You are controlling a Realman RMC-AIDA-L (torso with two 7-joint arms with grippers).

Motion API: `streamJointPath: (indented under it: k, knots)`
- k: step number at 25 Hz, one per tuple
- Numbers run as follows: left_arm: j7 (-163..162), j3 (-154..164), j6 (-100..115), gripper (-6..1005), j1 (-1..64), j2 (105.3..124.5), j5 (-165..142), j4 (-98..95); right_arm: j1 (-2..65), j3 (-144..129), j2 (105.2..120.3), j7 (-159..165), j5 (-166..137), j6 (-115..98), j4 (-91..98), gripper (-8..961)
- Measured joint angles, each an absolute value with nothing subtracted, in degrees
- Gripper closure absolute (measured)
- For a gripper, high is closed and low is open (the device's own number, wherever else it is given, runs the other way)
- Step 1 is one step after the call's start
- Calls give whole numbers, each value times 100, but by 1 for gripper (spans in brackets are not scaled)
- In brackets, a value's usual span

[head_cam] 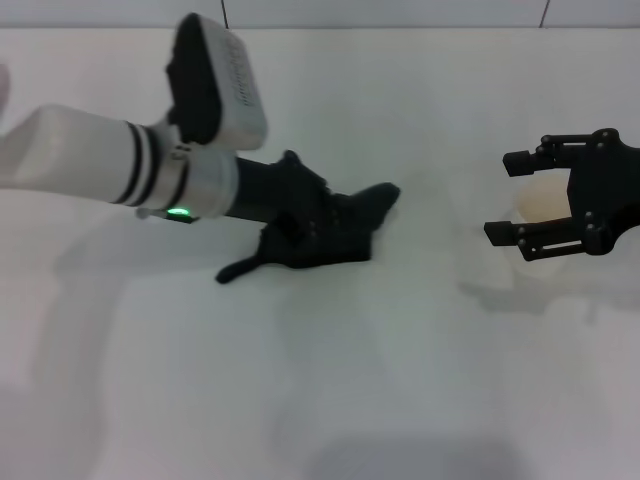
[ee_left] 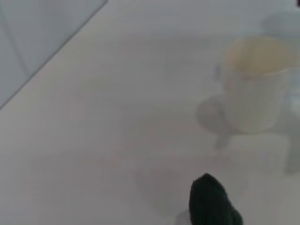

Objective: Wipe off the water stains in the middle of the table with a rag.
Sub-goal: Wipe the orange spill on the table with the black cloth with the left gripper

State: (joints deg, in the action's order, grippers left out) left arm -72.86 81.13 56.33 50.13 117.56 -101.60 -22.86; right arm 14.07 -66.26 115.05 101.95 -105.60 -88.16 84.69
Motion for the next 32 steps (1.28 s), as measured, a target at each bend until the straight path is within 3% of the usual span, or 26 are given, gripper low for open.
streamJointPath:
  k: [5, 17, 32]
  knots:
    - [-7228, 8146, 5568, 895, 5152, 11923, -10353, -2284, 1399, -6644, 11505, 10195, -10557, -8814, 8477, 164]
    - [-7307, 9124, 5974, 887, 5182, 11961, -9754, -2358, 1383, -6650, 11505, 10195, -10546, -8815, 8471, 166]
    - [-8470, 9127, 6277, 878, 3736, 11885, -10506, -4174, 1382, -6541, 11505, 10200, -10546, -8793, 8409, 169]
